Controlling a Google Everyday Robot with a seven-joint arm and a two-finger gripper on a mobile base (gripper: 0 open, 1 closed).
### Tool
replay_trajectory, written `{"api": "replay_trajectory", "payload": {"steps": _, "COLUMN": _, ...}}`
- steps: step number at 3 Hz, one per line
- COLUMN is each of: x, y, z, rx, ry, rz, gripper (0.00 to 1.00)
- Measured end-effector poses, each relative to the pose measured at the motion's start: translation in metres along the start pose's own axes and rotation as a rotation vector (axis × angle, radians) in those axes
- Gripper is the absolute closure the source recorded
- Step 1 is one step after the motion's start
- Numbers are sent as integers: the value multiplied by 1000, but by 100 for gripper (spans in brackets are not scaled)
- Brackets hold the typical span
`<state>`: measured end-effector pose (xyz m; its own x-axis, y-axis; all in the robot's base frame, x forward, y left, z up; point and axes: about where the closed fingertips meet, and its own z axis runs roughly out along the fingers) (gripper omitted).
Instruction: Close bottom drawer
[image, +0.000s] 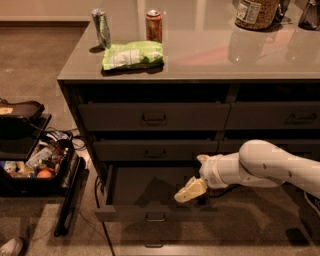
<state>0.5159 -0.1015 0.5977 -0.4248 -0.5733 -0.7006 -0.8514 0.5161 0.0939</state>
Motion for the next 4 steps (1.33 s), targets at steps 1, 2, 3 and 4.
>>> {"api": "replay_trajectory", "payload": {"steps": 1, "x": 0, "y": 0, "z": 0, "rx": 0, "ry": 0, "rz": 0, "gripper": 0}}
{"api": "replay_trajectory", "payload": {"steps": 2, "x": 12, "y": -5, "z": 22, "rx": 15, "ry": 9, "rz": 27, "gripper": 0}}
{"api": "replay_trajectory", "payload": {"steps": 3, "x": 34, "y": -17, "z": 63, "rx": 22, "ry": 14, "rz": 80, "gripper": 0}}
{"api": "replay_trajectory", "payload": {"steps": 4, "x": 65, "y": -24, "z": 108, "rx": 21, "ry": 41, "rz": 132, "gripper": 0}}
